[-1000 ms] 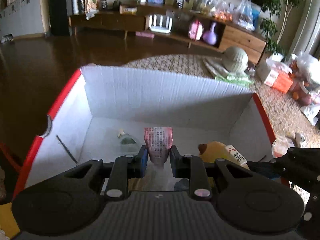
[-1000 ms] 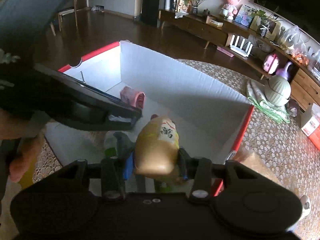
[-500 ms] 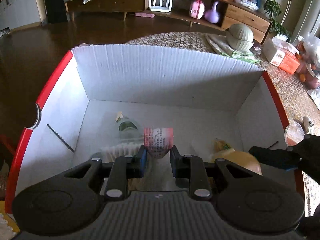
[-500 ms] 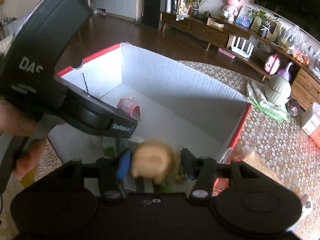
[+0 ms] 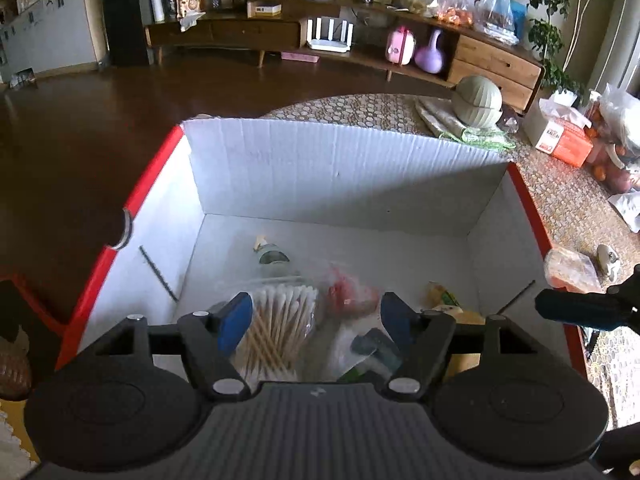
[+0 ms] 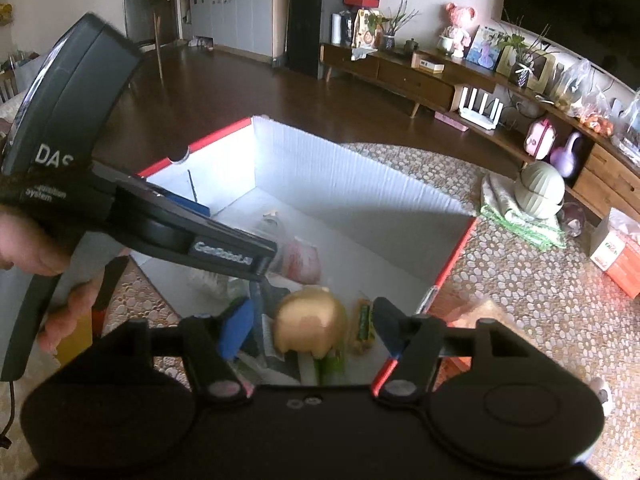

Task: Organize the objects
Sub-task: 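Open the left tool to drop the pink tube while the right tool releases the toy, then withdraw both open tools from the box back over the table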

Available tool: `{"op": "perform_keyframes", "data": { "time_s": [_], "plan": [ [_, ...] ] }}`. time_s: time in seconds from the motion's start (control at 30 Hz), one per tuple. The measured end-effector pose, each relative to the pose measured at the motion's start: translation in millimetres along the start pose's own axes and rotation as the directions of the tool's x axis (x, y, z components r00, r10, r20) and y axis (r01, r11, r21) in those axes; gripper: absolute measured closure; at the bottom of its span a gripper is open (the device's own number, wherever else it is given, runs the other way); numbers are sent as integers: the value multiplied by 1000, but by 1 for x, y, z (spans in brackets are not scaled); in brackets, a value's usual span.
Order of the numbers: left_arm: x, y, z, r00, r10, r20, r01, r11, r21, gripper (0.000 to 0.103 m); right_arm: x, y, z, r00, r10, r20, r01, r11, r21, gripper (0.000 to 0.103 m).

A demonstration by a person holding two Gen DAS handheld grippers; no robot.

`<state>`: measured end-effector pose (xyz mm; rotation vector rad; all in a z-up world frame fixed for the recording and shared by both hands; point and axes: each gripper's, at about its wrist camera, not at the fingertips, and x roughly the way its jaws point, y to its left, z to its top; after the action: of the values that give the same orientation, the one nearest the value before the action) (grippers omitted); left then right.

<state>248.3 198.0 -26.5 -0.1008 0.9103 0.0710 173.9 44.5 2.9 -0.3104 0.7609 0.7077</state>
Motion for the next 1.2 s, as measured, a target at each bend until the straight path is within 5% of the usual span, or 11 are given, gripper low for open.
{"op": "perform_keyframes", "data": {
  "time_s": [0.7, 1.2],
  "plan": [
    [-104, -20, -41, 988, -62, 143, 52, 996, 72, 33, -95, 9, -23, 995, -3, 99, -1, 999, 47, 30],
    [-138, -71, -78, 977, -76, 197, 59, 994, 90, 20, -135, -40, -85, 991, 36, 128, -51, 993, 111, 4]
  ]
}}
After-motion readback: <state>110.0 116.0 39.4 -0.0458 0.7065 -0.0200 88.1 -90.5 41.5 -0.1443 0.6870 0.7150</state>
